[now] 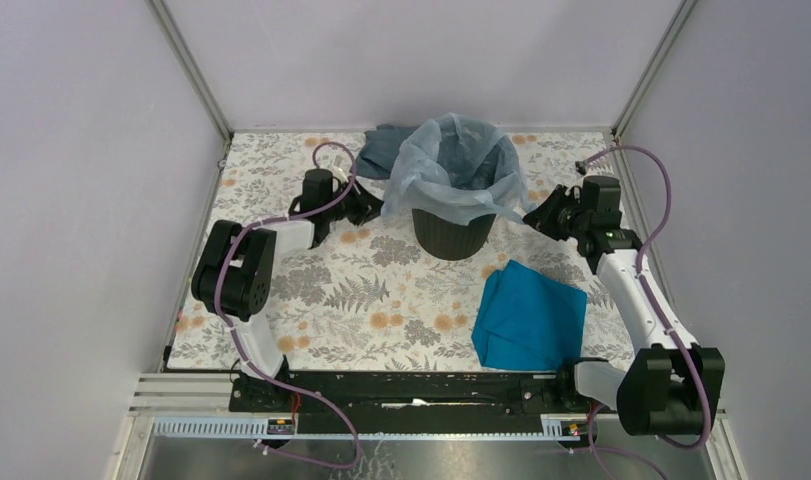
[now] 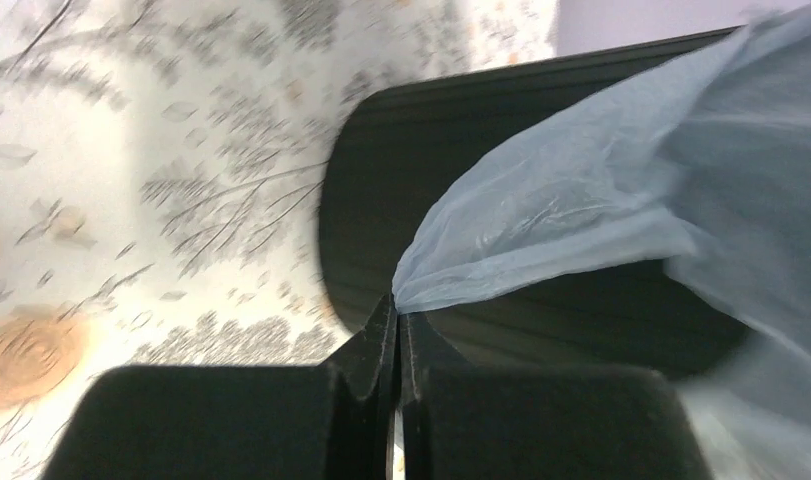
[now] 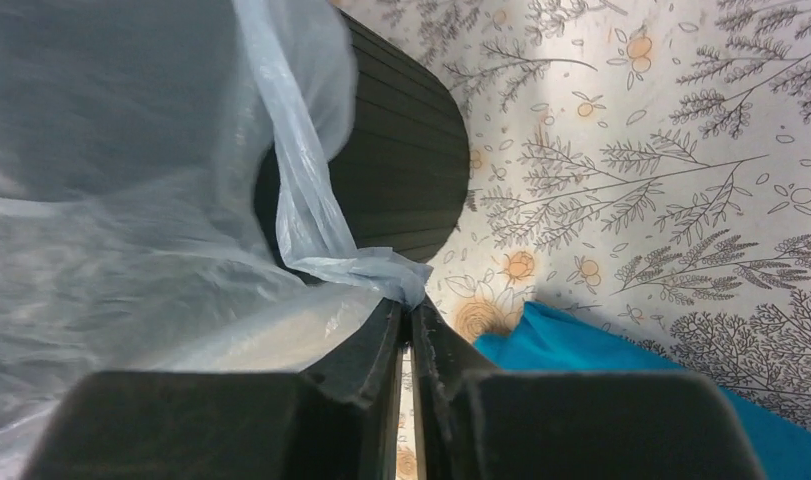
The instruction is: Put the trash bags into the trash bin
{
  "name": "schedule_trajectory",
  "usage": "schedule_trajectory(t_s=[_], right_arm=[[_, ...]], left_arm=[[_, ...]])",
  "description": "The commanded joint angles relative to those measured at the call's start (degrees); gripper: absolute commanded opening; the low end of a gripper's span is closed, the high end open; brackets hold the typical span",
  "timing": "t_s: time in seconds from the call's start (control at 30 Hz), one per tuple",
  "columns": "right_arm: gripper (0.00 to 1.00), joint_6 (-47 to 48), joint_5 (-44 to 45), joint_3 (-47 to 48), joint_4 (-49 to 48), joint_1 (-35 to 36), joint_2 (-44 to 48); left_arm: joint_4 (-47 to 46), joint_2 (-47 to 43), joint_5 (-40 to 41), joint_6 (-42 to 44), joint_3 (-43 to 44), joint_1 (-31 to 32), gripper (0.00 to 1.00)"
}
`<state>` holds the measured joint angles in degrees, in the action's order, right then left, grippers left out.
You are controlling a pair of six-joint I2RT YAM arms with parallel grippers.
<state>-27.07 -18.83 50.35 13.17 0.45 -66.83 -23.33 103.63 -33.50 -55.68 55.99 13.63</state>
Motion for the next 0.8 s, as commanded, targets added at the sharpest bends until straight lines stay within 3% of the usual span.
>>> schedule_trajectory(t_s=[0.0,0.23,0.63,0.77], right_arm=[[0.08,0.11,-1.0,-3.39,-8.24,-0.1,-3.53],[0.01,-1.7,-2.92,-5.4,-16.8,-0.1,-12.66],[0.0,-6.63,-7.01,-4.22,-28.04,0.06,-29.85],[0.01,-5.8,-7.23,-3.38,-26.93,0.07,-32.54]], left_arm=[[-5.23,0.17,4.7,0.56,-4.81,0.66,0.0],[-3.8,-1.59,7.98,2.74,-11.38,4.35,0.0],[-1.77,6.59,12.33,1.64,-7.96,10.96,0.0],[-1.86,6.38,12.75,1.91,-8.13,10.98,0.0]])
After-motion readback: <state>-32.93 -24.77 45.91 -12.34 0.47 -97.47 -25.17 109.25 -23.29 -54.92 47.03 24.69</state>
